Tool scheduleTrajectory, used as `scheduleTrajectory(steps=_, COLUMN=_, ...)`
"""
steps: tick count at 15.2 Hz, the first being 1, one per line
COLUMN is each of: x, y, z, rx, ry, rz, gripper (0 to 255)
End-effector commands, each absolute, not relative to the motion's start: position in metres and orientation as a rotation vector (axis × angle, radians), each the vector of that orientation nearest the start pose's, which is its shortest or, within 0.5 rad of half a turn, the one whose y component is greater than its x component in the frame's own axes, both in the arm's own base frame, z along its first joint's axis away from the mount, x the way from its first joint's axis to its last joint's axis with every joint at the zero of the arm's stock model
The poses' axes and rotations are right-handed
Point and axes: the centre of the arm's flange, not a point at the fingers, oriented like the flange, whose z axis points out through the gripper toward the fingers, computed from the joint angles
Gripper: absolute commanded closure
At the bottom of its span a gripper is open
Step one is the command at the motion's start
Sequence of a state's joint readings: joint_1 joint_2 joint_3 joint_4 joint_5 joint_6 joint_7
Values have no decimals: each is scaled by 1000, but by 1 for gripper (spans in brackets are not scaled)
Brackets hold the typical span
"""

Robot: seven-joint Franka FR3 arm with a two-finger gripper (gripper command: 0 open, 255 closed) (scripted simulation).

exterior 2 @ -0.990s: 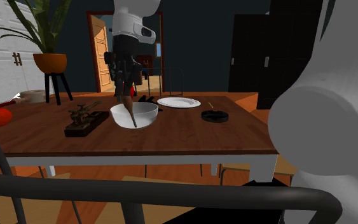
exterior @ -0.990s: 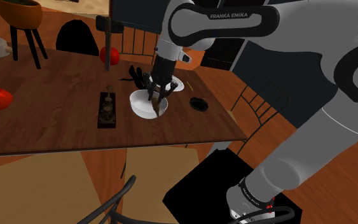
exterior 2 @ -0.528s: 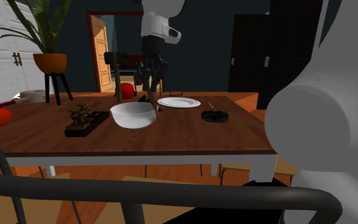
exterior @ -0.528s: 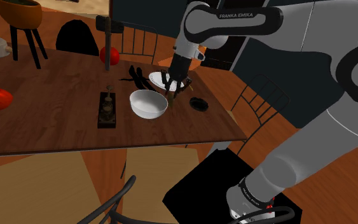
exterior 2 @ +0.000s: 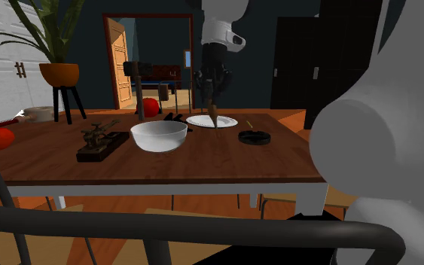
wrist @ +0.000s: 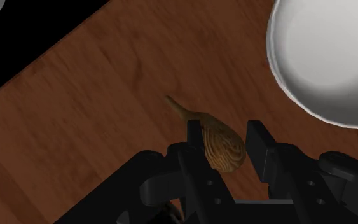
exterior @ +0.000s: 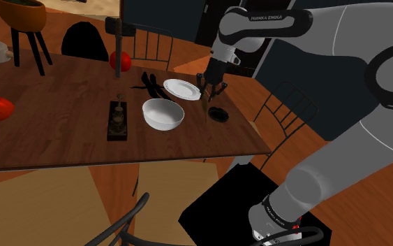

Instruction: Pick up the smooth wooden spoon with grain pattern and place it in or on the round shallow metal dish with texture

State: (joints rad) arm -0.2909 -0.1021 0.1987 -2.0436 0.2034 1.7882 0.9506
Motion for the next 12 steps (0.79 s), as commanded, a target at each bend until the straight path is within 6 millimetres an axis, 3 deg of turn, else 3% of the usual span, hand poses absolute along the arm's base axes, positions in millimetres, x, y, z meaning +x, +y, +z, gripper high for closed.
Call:
scheduleTrajectory(steps=1, x=509, y=-56, z=479, rx=-2580, ry=1588, rz=324, gripper=255)
scheduleTrajectory(steps=9, x=508, y=-159, z=485, rx=-2580, ry=1588, rz=324, gripper=255)
scheduleTrajectory(steps=12, x=508, y=-159, z=469, rx=-2580, ry=1588, rz=324, gripper=255)
